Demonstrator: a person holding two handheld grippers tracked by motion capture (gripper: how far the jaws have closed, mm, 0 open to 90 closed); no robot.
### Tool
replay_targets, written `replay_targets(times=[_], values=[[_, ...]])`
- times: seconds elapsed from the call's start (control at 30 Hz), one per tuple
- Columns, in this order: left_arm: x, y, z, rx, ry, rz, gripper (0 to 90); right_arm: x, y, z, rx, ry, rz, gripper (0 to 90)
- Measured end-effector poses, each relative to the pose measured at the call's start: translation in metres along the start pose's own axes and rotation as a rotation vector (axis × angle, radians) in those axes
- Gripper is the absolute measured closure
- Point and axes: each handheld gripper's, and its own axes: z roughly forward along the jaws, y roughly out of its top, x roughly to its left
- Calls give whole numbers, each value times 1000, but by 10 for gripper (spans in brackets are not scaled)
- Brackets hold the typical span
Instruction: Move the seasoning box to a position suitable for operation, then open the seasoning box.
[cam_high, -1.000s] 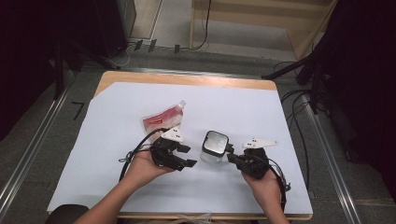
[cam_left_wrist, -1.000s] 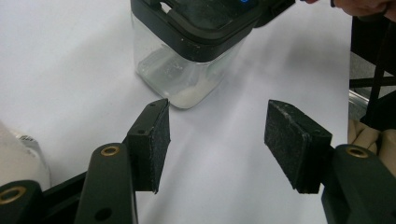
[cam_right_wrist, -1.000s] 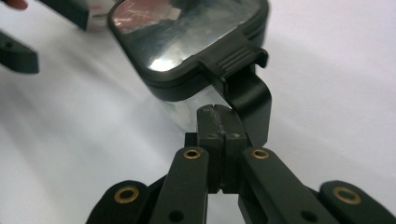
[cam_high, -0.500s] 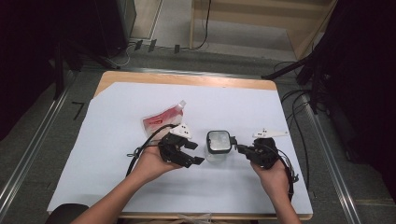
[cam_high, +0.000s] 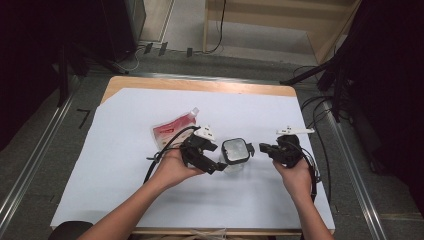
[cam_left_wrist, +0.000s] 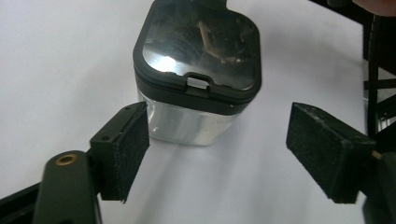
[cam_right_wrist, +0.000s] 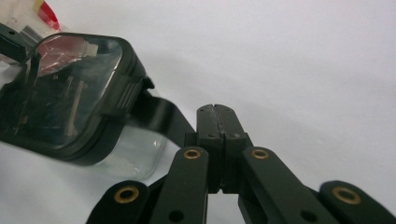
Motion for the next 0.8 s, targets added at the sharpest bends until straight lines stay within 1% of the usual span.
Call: replay_targets(times=[0.03, 0.07, 0.1, 0.13, 0.17, 0.2, 0.23, 0.27, 0.3, 0.33, 0.37, 0.4, 0.47, 0.53, 0.63, 0.67, 0.7, 0.77, 0.8], values=[[2, 2, 3, -14, -12, 8, 207, -1, 2, 7, 20, 10, 8, 900], [2, 2, 3, -14, -12, 8, 203, -1, 2, 7, 20, 10, 8, 900], [2, 3, 4, -15, -14, 9, 203, 0, 3, 10, 22, 12, 1, 900], [4, 4, 6, -19, -12, 20, 186, 1, 5, 15, 29, 12, -13, 900], [4, 4, 6, -19, -12, 20, 185, 1, 5, 15, 29, 12, -13, 900], [4, 6, 7, -17, -10, 22, 180, 2, 6, 18, 33, 17, -29, 900], [5, 7, 10, -34, -21, 34, 174, 3, 6, 18, 38, 18, -31, 900], [5, 7, 10, -34, -21, 34, 167, 3, 6, 18, 38, 18, -31, 900], [4, 8, 11, -27, -20, 48, 156, 4, 5, 19, 44, 12, -50, 900], [3, 9, 12, -32, -14, 47, 156, 4, 5, 19, 44, 12, -50, 900], [4, 9, 13, -28, -10, 53, 148, 6, 5, 20, 47, 9, -49, 900], [5, 9, 14, -32, -14, 39, 146, 9, 4, 21, 47, -3, -57, 900], [6, 9, 16, -31, -17, 36, 143, 9, 4, 21, 39, -7, -51, 900], [5, 9, 18, -26, -10, 40, 136, 8, 3, 21, 40, -8, -56, 900], [6, 9, 24, -13, 4, 48, 135, 9, 1, 24, 64, -25, -60, 900], [6, 9, 27, -10, 4, 48, 136, 9, 1, 24, 63, -25, -63, 900], [6, 9, 28, -2, 12, 57, 141, 9, 1, 24, 63, -25, -62, 900], [6, 9, 30, -2, 15, 62, 141, 9, 1, 24, 60, -25, -55, 900], [6, 9, 32, 1, 23, 69, 144, 9, 1, 24, 60, -26, -54, 900]])
